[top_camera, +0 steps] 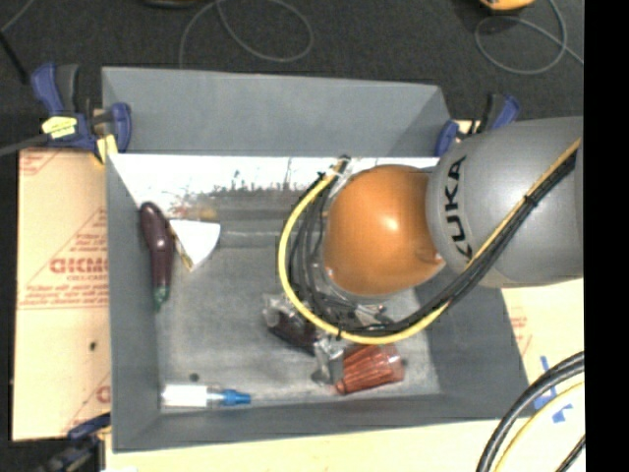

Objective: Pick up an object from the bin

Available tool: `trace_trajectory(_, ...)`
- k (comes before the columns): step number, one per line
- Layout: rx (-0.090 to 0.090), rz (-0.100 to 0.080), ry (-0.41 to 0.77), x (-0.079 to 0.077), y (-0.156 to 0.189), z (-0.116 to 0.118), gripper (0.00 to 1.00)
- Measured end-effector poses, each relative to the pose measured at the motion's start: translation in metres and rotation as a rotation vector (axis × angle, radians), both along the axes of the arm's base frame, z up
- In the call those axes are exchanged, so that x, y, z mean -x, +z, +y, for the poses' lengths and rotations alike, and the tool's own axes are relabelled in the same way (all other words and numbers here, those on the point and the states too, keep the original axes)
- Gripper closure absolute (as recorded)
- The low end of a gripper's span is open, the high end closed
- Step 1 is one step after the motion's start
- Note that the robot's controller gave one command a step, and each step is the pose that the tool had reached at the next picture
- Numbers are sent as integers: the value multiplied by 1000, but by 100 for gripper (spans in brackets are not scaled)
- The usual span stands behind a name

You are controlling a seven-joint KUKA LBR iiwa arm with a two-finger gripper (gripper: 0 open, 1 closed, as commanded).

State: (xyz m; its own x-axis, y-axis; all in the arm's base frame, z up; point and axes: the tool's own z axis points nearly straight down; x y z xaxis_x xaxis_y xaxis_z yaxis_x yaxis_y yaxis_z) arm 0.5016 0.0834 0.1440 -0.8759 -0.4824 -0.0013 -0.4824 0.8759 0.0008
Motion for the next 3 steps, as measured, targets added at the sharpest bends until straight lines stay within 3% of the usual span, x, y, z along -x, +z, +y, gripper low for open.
trace_trajectory(1,0,-1,-250,-14,-15,-8,0)
trace_trajectory(2,-2,-8,-221,-61,-55,-37,0)
trace_trajectory(3,-1,-4,-96,-59,-73,-32,100)
